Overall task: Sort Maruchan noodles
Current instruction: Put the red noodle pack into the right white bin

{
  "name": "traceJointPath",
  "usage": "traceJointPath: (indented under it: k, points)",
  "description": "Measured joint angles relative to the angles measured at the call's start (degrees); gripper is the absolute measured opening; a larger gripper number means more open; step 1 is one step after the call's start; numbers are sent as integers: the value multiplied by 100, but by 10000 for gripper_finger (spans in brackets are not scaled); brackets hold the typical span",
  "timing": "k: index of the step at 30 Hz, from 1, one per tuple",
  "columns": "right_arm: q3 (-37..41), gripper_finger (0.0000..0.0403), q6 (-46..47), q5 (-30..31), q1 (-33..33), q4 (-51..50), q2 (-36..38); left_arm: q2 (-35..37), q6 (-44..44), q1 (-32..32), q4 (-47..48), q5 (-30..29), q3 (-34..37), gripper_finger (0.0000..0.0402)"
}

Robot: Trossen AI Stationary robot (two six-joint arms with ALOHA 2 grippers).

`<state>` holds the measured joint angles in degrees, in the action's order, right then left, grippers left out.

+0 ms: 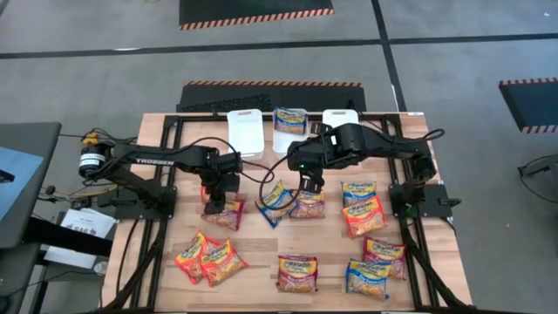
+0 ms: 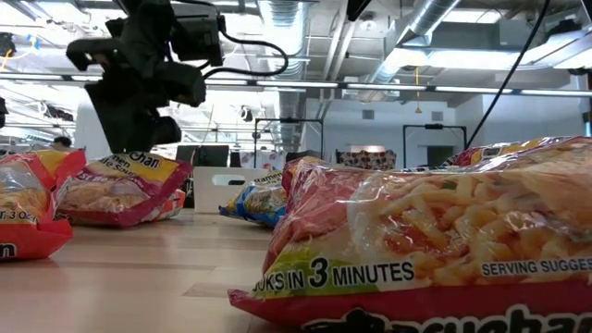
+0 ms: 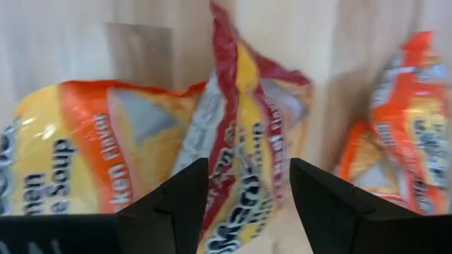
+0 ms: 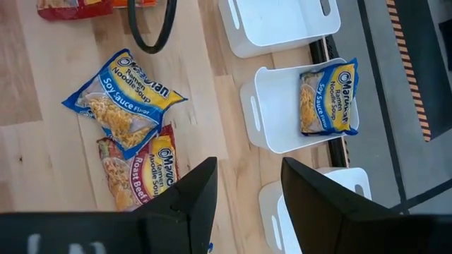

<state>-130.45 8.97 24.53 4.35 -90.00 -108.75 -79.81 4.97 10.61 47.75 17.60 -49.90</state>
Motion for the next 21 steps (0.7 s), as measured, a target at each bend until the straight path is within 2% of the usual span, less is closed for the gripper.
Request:
traceJointPath:
  k: [8, 13, 21]
  points:
    - [0, 181, 6, 0, -1, 24, 0, -7, -176, 4, -385, 23, 375, 187]
    - [0, 172, 22, 0, 1, 53, 0, -7, -264, -28, -525, 288, 529, 185]
    - [0, 149, 271, 0, 1, 94, 0, -4, -174, -104, -733, 357, 820, 153]
